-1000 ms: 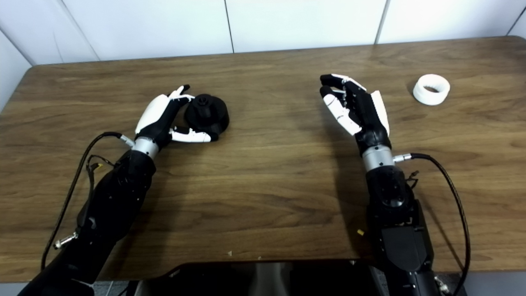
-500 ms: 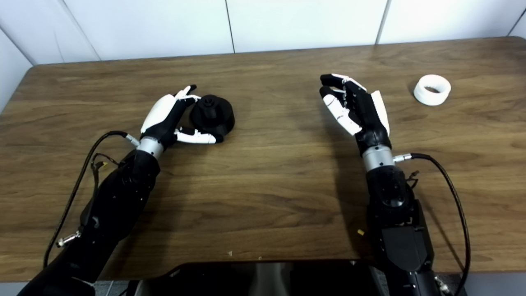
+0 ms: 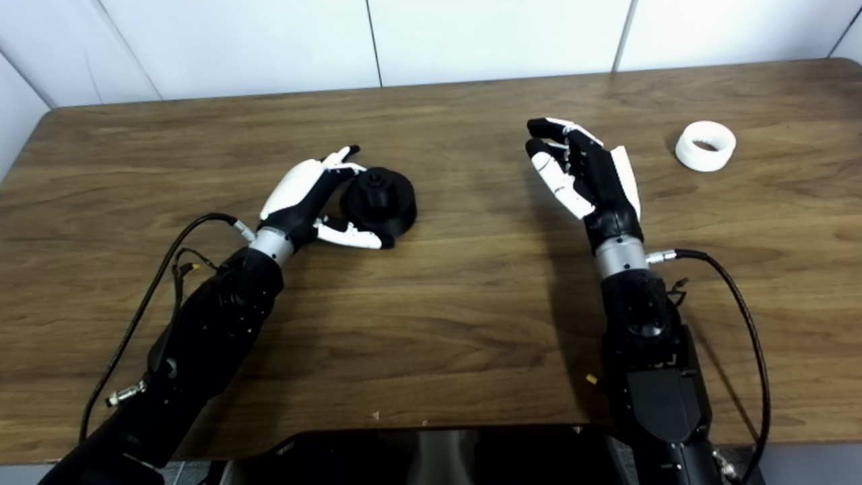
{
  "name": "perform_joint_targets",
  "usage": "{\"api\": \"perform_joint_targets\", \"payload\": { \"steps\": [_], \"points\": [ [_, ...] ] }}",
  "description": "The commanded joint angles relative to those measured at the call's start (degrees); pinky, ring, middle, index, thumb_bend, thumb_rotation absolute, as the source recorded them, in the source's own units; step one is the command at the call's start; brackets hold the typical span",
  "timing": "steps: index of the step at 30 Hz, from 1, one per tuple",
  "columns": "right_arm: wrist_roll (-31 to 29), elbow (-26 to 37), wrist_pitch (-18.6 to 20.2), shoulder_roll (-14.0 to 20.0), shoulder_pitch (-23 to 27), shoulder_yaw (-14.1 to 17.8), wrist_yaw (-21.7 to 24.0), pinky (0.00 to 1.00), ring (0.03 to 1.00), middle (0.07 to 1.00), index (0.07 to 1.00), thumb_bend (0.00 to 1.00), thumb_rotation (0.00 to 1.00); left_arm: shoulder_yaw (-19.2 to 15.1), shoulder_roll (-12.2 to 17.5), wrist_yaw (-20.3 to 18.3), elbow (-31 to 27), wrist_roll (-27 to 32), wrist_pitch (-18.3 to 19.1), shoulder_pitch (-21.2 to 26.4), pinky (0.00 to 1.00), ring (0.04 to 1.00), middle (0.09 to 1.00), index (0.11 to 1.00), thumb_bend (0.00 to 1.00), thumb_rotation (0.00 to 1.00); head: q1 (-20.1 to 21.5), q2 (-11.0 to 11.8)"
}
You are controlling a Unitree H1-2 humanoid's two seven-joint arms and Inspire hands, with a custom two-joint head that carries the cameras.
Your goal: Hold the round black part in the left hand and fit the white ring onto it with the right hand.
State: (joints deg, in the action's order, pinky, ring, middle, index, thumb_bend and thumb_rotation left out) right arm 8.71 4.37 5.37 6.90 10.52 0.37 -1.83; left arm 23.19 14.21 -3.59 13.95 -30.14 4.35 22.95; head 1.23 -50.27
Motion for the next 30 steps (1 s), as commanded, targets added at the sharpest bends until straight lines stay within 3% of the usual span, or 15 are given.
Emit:
{"api": "perform_joint_targets", "payload": {
  "steps": [1, 30],
  "points": [
    [-0.1, 2.4, -1.9, 0.3, 2.3, 0.4, -0.2, 0.71, 0.729, 0.774, 0.728, 0.56, 0.66, 1.3, -1.1, -2.8, -1.9, 0.4, -2.1, 0.9, 1.00, 1.000, 1.000, 0.673, 1.00, 0.35, 0.0, 0.0],
    [-0.7, 3.1, -2.3, 0.3, 1.9, 0.7, -0.2, 0.73, 0.726, 0.771, 0.723, 0.54, 0.64, 3.3, -3.3, -8.2, -8.3, 1.7, -7.9, -3.3, 1.00, 1.000, 1.000, 0.647, 1.00, 0.33, 0.3, -0.3]
  ]
}}
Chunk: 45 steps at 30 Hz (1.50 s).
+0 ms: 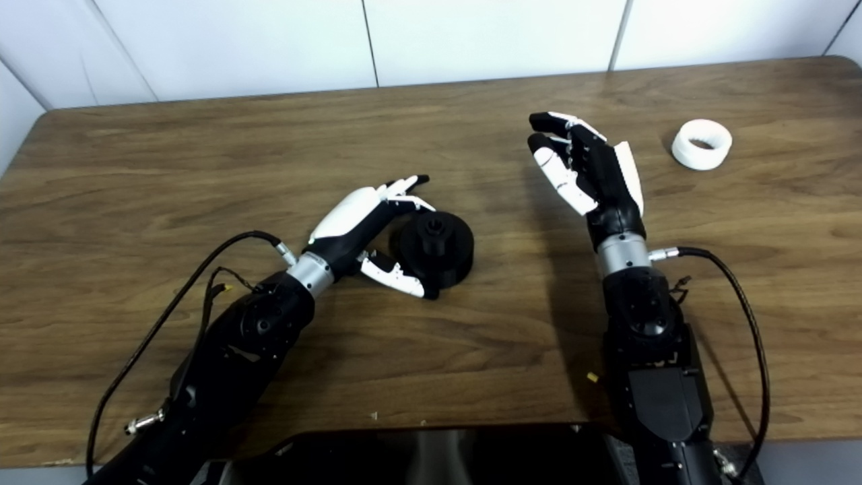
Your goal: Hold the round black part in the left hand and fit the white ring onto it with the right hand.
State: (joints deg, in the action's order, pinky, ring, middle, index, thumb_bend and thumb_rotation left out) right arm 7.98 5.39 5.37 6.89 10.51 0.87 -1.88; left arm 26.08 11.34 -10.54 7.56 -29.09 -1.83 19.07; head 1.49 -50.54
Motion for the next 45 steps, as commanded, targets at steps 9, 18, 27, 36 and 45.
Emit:
{"api": "perform_joint_targets", "payload": {
  "steps": [9, 18, 27, 36, 45],
  "points": [
    [1.0, 2.4, -2.0, -0.4, 1.6, -0.4, -0.7, 0.71, 0.722, 0.767, 0.723, 0.56, 0.65, -0.2, -0.2, -2.9, -3.4, 1.0, -1.6, -0.7, 1.00, 1.000, 1.000, 0.646, 1.00, 0.31, 5.9, 0.8],
    [4.8, 2.4, -1.6, -2.2, 1.9, -2.5, -1.8, 0.66, 0.706, 0.762, 0.720, 0.53, 0.66, -2.1, 1.3, -4.1, -4.2, 1.8, -2.8, -1.0, 1.00, 1.000, 1.000, 0.644, 1.00, 0.31, 14.0, 1.8],
    [6.0, 2.0, -1.5, -4.0, 2.1, -3.2, -2.3, 0.66, 0.698, 0.750, 0.713, 0.50, 0.62, -3.6, 2.0, -5.3, -4.1, 2.5, -3.8, -1.1, 1.00, 1.000, 1.000, 0.636, 1.00, 0.29, 21.0, 3.7],
    [8.7, 0.8, -2.2, -2.2, 4.2, -3.9, -1.8, 0.60, 0.689, 0.723, 0.701, 0.50, 0.50, -4.5, 2.6, -6.6, -4.4, 2.9, -4.0, -1.2, 1.00, 1.000, 1.000, 0.637, 1.00, 0.25, 23.1, 4.6],
    [24.8, -0.7, 3.0, 10.1, 10.2, -6.7, 0.1, 0.62, 0.716, 0.740, 0.721, 0.55, 0.44, -4.9, 2.3, -6.6, -4.1, 2.5, -4.4, -1.2, 1.00, 1.000, 1.000, 0.635, 1.00, 0.25, 22.1, 5.1]
  ]
}}
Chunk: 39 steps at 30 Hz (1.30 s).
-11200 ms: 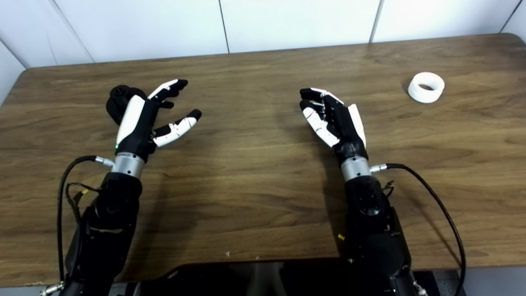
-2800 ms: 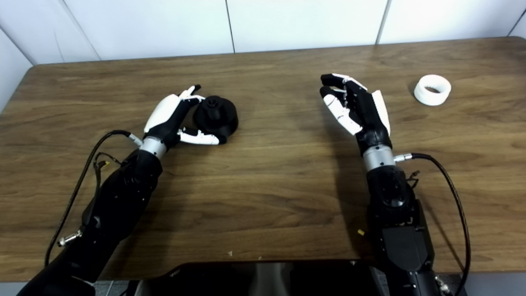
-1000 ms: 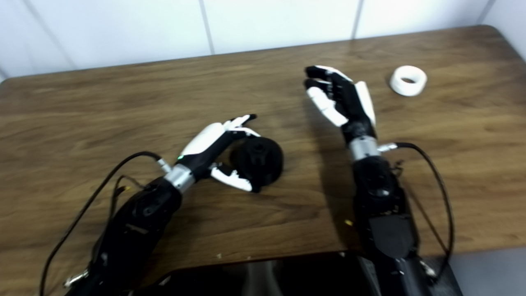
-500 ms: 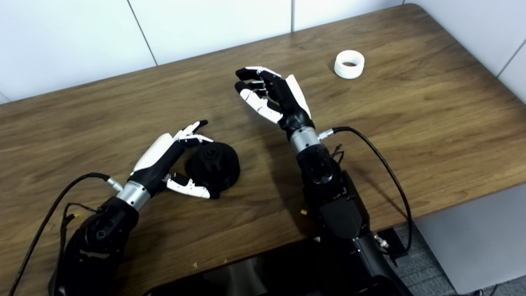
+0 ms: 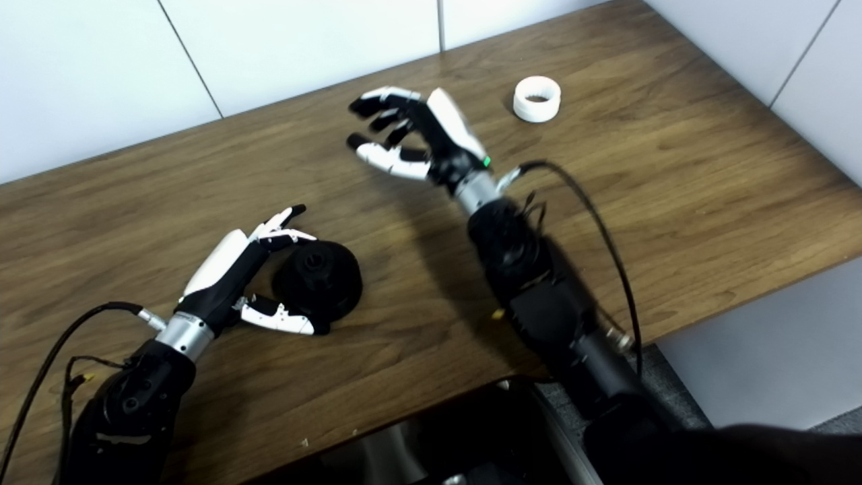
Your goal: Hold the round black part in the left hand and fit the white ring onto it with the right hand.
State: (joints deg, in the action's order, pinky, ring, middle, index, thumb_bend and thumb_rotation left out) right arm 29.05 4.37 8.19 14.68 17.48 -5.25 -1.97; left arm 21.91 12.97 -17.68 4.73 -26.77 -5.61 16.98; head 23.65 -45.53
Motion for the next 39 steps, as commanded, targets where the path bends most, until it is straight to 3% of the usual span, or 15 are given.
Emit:
{"api": "perform_joint_targets", "payload": {
  "steps": [1, 5, 10, 17, 21, 23, 28, 35, 37, 39],
  "points": [
    [6.0, 0.1, 0.9, 3.9, 3.9, -1.0, 0.5, 0.63, 0.731, 0.745, 0.721, 0.55, 0.44, -0.7, 0.6, 0.6, -1.1, 0.1, -0.8, 0.9, 1.00, 1.000, 1.000, 0.635, 1.00, 0.25, 0.0, 0.1],
    [11.1, -0.9, 2.3, 9.2, 6.2, -1.4, 1.5, 0.60, 0.736, 0.754, 0.713, 0.61, 0.38, -0.8, 0.4, 0.7, -0.7, 0.3, -1.0, 0.9, 1.00, 1.000, 1.000, 0.633, 1.00, 0.24, 0.0, 0.2],
    [12.9, -2.3, 2.0, 13.2, 7.9, -0.6, 2.0, 0.63, 0.743, 0.731, 0.725, 0.65, 0.30, -0.8, 0.3, 0.6, -0.9, 0.1, -0.8, 0.9, 1.00, 1.000, 1.000, 0.636, 1.00, 0.25, -0.2, 0.3],
    [14.7, -5.0, 3.6, 17.6, 10.0, -0.1, 3.5, 0.66, 0.765, 0.759, 0.730, 0.67, 0.31, -0.8, 0.3, 0.7, -0.8, 0.1, -0.9, 0.6, 1.00, 1.000, 1.000, 0.634, 1.00, 0.26, -0.2, 0.5],
    [15.4, -6.9, 3.9, 19.2, 10.2, 0.3, 3.3, 0.62, 0.760, 0.762, 0.743, 0.68, 0.38, -1.2, 0.5, 0.5, -0.9, 0.6, -1.1, 0.7, 1.00, 1.000, 1.000, 0.633, 1.00, 0.24, -0.4, 0.7],
    [16.0, -7.5, 5.7, 19.9, 10.3, 0.5, 4.3, 0.66, 0.782, 0.779, 0.764, 0.69, 0.44, -1.4, 0.6, 0.4, -1.0, 0.8, -1.1, 0.7, 1.00, 1.000, 1.000, 0.630, 1.00, 0.24, -0.5, 0.6],
    [17.4, -8.5, 9.8, 21.6, 10.6, 0.5, 7.0, 0.76, 0.836, 0.817, 0.801, 0.71, 0.47, -1.7, 0.8, 0.2, -0.8, 0.9, -1.3, 0.8, 1.00, 1.000, 1.000, 0.629, 1.00, 0.24, -0.6, 0.4],
    [16.6, -11.2, 11.1, 24.5, 11.9, 0.5, 10.5, 0.81, 0.883, 0.862, 0.834, 0.75, 0.48, -1.9, 0.8, 0.1, -0.8, 1.0, -1.4, 0.7, 1.00, 1.000, 1.000, 0.630, 1.00, 0.24, -0.8, 0.6],
    [15.7, -11.9, 11.4, 25.6, 12.5, 0.2, 13.2, 0.80, 0.896, 0.879, 0.852, 0.80, 0.55, -2.0, 0.7, 0.1, -0.8, 1.0, -1.3, 0.6, 1.00, 1.000, 1.000, 0.628, 1.00, 0.25, -0.8, 0.4],
    [15.2, -12.3, 11.5, 27.0, 13.1, -0.6, 16.6, 0.80, 0.905, 0.897, 0.887, 0.94, 0.69, -2.1, 0.6, 0.1, -0.9, 1.0, -1.2, 0.6, 1.00, 1.000, 1.000, 0.624, 1.00, 0.24, -0.8, 0.4]
  ]
}}
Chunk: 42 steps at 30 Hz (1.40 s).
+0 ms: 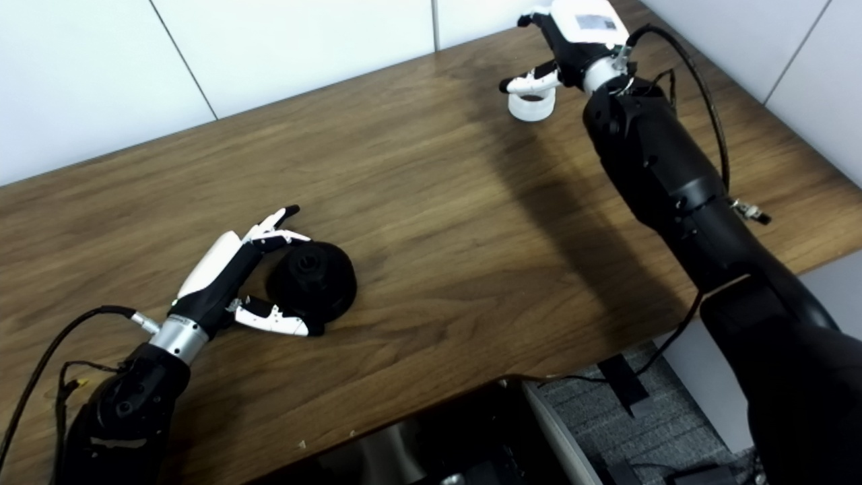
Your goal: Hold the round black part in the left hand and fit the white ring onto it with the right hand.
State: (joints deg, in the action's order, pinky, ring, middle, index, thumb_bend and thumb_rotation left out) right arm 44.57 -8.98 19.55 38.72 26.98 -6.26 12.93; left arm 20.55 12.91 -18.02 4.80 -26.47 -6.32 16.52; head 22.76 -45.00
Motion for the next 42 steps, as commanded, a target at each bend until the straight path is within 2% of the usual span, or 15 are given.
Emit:
{"api": "perform_joint_targets", "payload": {
  "steps": [1, 3, 4, 7, 12, 15, 22, 23, 27, 35, 40, 42],
  "points": [
    [-0.3, 0.7, 0.6, 3.7, 4.1, -0.2, 3.5, 0.79, 0.906, 0.899, 0.893, 0.96, 0.72, -0.7, 0.7, 0.5, -0.9, 0.6, -0.6, 1.1, 1.00, 1.000, 1.000, 0.623, 1.00, 0.24, 0.0, 0.1],
    [-0.2, 0.2, 1.2, 4.6, 4.8, -0.9, 5.7, 0.80, 0.908, 0.898, 0.894, 0.99, 0.72, -0.7, 0.7, 0.5, -0.8, 0.5, -0.6, 1.1, 1.00, 1.000, 1.000, 0.625, 1.00, 0.24, -0.1, 0.0],
    [-0.1, 0.1, 1.4, 4.9, 5.0, -1.2, 6.5, 0.79, 0.899, 0.889, 0.893, 1.00, 0.68, -0.7, 0.7, 0.6, -0.8, 0.4, -0.6, 1.1, 1.00, 1.000, 1.000, 0.626, 1.00, 0.24, -0.2, 0.0],
    [-0.3, -0.5, 2.5, 5.5, 5.8, -1.8, 8.6, 0.78, 0.896, 0.888, 0.898, 0.97, 0.62, -0.7, 0.6, 0.6, -0.7, 0.2, -0.7, 1.1, 1.00, 1.000, 1.000, 0.628, 1.00, 0.24, -0.5, -0.1],
    [-0.4, -1.8, 3.5, 6.0, 6.5, -3.0, 11.2, 0.79, 0.909, 0.905, 0.905, 0.94, 0.58, -0.5, 0.5, 0.4, -1.2, 0.1, -0.1, 0.9, 1.00, 1.000, 1.000, 0.626, 1.00, 0.24, -1.0, -0.2],
    [-1.1, -2.9, 2.4, 5.8, 6.5, -3.3, 11.1, 0.82, 0.928, 0.924, 0.908, 0.95, 0.57, -0.5, 0.4, 0.5, -1.1, 0.1, -0.2, 1.0, 1.00, 1.000, 1.000, 0.628, 1.00, 0.24, -1.3, -0.2],
    [-1.8, -4.5, 1.6, 5.1, 7.2, -4.9, 11.2, 0.81, 0.931, 0.960, 0.900, 0.97, 0.58, -0.7, 0.2, 0.7, -1.0, 0.2, -0.1, 1.0, 1.00, 1.000, 1.000, 0.627, 1.00, 0.24, -1.7, -0.1],
    [-1.9, -5.1, 1.4, 5.1, 7.4, -5.2, 11.2, 0.78, 0.921, 0.970, 0.898, 0.99, 0.57, -0.8, 0.2, 0.7, -1.1, 0.1, 0.0, 1.0, 1.00, 1.000, 1.000, 0.626, 1.00, 0.24, -1.8, -0.2],
    [-1.7, -6.5, 0.9, 5.0, 8.6, -6.8, 12.1, 0.72, 0.874, 0.906, 0.905, 0.98, 0.55, -0.8, 0.2, 0.7, -1.0, 0.3, 0.0, 1.0, 1.00, 1.000, 1.000, 0.624, 1.00, 0.24, -1.9, -0.2],
    [-1.1, -9.2, 1.4, 4.6, 10.6, -9.7, 12.8, 0.72, 0.864, 0.898, 0.912, 0.93, 0.44, -0.9, 0.2, 0.5, -1.2, 0.4, 0.1, 1.0, 1.00, 1.000, 1.000, 0.625, 1.00, 0.24, -2.6, -0.2],
    [-1.3, -10.2, 1.4, 4.0, 11.4, -10.4, 12.4, 0.79, 0.920, 0.929, 0.921, 0.90, 0.41, -0.9, 0.0, 0.6, -1.3, 0.3, 0.4, 1.0, 1.00, 1.000, 1.000, 0.624, 1.00, 0.23, -3.0, -0.1],
    [-1.1, -10.9, 0.9, 3.8, 11.8, -10.7, 12.0, 0.78, 0.913, 0.918, 0.920, 0.89, 0.40, -0.8, 0.0, 0.4, -1.6, 0.0, 0.8, 0.9, 1.00, 1.000, 1.000, 0.625, 1.00, 0.23, -3.2, 0.0]
  ]
}}
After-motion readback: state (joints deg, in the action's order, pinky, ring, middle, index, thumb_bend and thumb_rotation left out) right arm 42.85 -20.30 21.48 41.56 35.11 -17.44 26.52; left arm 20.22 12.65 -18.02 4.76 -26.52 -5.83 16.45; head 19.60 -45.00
